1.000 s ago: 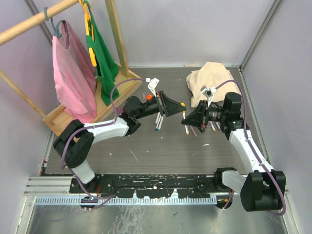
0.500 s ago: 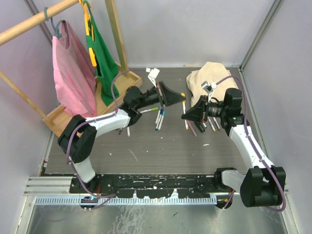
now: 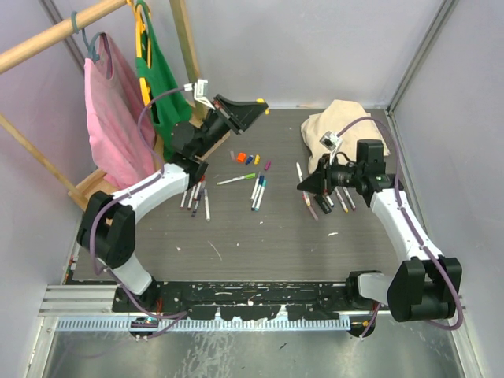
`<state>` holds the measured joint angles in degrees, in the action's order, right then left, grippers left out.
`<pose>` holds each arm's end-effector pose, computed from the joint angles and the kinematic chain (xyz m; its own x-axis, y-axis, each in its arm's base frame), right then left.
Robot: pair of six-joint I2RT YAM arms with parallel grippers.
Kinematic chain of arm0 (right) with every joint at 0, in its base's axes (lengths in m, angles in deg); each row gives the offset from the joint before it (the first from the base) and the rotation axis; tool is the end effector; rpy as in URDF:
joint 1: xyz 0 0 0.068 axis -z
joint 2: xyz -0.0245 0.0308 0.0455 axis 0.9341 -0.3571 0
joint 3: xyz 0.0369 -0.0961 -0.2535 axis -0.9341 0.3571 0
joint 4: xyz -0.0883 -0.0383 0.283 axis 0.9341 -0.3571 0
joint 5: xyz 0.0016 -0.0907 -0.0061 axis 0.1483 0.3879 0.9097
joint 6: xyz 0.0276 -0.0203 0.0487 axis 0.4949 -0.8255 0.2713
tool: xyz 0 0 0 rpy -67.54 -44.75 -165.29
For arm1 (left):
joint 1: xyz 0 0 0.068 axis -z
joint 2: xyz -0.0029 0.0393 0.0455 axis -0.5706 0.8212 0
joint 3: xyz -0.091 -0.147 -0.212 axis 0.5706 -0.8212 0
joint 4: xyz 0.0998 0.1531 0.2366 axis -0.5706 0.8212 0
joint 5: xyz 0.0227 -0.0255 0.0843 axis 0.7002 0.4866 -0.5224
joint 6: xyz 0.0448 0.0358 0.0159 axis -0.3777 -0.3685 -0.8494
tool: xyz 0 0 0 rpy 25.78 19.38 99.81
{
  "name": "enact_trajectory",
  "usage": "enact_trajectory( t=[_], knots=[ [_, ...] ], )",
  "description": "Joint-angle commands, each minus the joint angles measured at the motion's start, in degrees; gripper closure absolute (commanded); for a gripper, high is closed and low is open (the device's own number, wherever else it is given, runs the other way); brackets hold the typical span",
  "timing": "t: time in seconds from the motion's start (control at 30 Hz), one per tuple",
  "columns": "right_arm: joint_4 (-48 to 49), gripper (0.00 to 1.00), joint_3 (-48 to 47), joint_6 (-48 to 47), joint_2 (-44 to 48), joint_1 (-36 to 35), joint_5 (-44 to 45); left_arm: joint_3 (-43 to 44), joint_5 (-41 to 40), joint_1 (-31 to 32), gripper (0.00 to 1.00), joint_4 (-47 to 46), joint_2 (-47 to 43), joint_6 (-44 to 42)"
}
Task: Open the pen caps
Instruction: Open the pen cap from the pen, then place the pen at the center of the board.
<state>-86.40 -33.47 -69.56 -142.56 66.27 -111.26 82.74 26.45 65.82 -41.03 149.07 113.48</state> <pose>0.2862 0.0527 0.2716 -0.5457 -0.0881 -0.8334 -0.7765 0.4270 0.4633 0.3583 -0.2341 0.3796 -0.3294 -0.6844 -0.6505 0.8137 0.1436 -0.5632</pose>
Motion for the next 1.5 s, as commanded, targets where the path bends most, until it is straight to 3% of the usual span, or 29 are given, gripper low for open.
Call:
enact_trajectory(
  t=[0.0,0.1,0.3,0.63,1.07,1.47],
  knots=[
    [-5.50,0.99,-4.27,-12.23,3.38,1.61,18.43,-7.24,-1.66,0.38,1.00,4.57,-5.08,-5.08],
    [-6.50,0.99,-5.30,-16.16,2.83,3.91,27.23,-9.74,-2.36,0.51,1.00,14.10,-7.74,-7.33],
    [-6.18,0.99,-5.80,-19.87,-2.14,9.91,42.48,-16.44,-3.33,0.94,1.00,18.61,-11.21,-9.85],
    [-2.21,0.98,-5.17,-23.35,-13.46,13.63,56.39,-27.99,-1.17,0.21,1.00,16.11,-14.49,-10.99],
    [-1.90,0.94,-7.39,-21.60,-23.87,13.71,56.51,-34.84,0.26,0.09,0.97,16.61,-20.10,-12.04],
    [-3.88,0.83,-9.07,-20.53,-28.59,13.72,55.30,-36.02,0.84,0.09,0.96,18.67,-22.68,-12.52]
  ],
)
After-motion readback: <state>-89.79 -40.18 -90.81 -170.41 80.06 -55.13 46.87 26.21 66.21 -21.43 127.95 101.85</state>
